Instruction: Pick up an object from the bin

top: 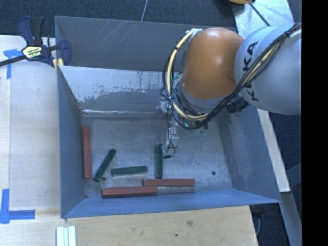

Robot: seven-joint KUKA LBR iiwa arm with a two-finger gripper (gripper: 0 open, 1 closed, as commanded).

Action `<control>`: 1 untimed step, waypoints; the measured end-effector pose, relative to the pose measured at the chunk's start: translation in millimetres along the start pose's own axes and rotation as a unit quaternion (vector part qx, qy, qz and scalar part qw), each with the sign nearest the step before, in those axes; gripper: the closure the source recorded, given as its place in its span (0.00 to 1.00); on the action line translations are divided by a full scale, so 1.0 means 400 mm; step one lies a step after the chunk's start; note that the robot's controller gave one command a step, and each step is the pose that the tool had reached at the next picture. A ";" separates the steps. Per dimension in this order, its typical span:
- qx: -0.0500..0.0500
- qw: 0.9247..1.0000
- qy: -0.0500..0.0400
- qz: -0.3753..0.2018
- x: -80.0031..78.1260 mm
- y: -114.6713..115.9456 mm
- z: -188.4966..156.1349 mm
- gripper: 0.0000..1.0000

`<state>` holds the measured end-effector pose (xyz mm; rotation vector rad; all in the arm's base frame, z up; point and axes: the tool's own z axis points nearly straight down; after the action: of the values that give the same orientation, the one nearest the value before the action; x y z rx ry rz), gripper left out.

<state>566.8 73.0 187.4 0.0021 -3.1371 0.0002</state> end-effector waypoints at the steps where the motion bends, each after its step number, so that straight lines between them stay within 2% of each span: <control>1: 0.000 1.000 -0.004 0.001 -0.004 0.000 -0.011 0.00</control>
Offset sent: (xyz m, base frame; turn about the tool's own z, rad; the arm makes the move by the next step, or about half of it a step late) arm -0.0490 0.0619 -0.1174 -0.2821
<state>568.6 72.9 191.9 -0.0005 -3.1454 -0.0013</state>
